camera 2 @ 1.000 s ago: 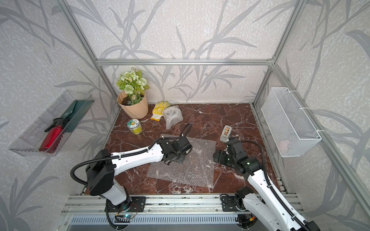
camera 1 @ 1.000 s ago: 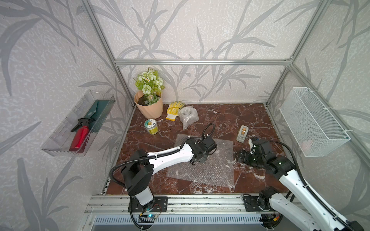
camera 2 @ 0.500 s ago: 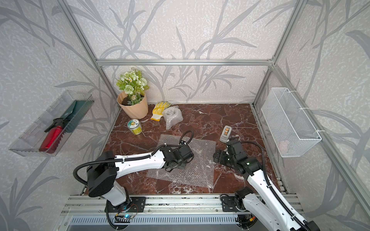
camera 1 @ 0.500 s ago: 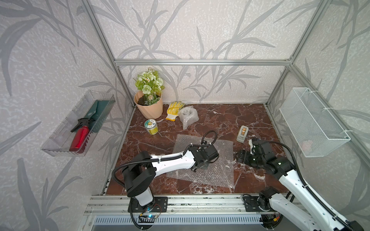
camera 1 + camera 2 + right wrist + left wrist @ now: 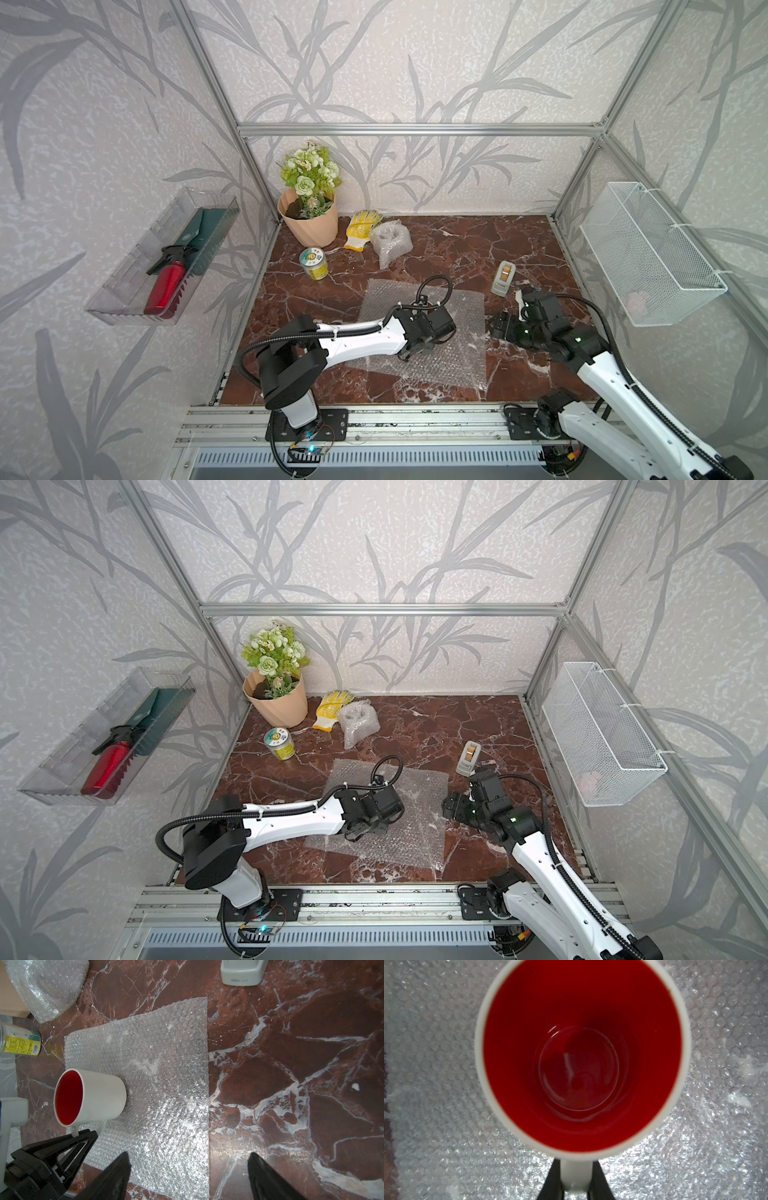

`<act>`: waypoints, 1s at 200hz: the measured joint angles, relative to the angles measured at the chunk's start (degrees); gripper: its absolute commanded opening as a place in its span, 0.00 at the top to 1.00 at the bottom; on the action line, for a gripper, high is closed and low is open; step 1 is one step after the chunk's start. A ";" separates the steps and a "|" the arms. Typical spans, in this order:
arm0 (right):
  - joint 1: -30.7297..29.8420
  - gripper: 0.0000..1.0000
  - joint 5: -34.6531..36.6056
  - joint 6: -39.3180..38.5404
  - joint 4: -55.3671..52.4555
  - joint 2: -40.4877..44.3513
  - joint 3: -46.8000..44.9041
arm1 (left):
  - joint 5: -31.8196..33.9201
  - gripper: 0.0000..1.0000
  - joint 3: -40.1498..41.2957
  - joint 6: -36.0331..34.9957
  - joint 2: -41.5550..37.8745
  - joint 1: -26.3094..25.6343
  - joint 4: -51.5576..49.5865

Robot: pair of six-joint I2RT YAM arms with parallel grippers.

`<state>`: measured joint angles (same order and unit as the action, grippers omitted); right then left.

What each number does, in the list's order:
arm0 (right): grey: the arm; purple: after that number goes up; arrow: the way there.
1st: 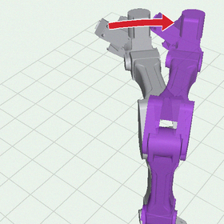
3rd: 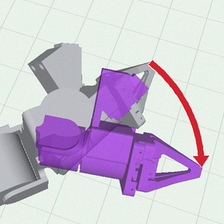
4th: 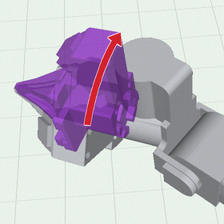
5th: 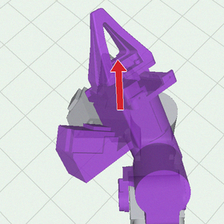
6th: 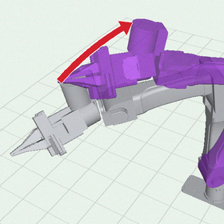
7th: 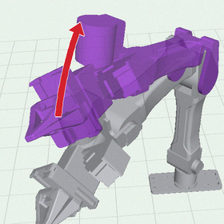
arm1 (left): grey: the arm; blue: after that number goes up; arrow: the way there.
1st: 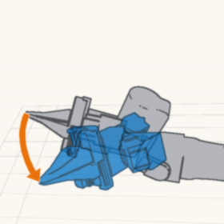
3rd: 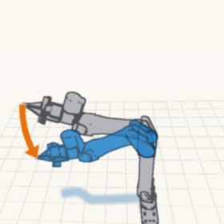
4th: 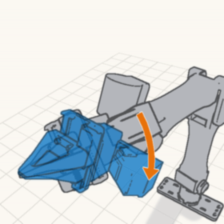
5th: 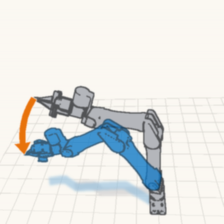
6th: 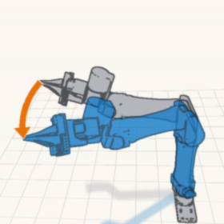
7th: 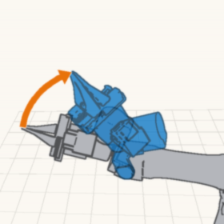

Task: Wrap mugs in bubble wrap
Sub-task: Place the mug on the bubble wrap.

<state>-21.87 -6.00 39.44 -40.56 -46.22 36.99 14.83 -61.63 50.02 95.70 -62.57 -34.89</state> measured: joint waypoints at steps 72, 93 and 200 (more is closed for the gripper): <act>-0.02 0.20 -0.76 -0.24 1.88 -2.45 -0.57 | -0.28 0.10 1.25 1.99 -1.01 -0.83 2.16; -1.11 0.33 -2.12 -0.24 3.93 -4.52 -1.31 | -0.13 0.05 1.29 1.99 -3.63 -0.81 1.97; -10.56 0.98 -5.81 -0.92 17.42 -26.91 -4.22 | 2.82 0.07 6.86 -3.30 -15.87 9.84 1.88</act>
<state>-32.42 -11.81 38.52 -23.14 -73.12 32.77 17.65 -54.76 46.72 79.83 -52.73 -33.01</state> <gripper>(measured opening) 0.049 0.932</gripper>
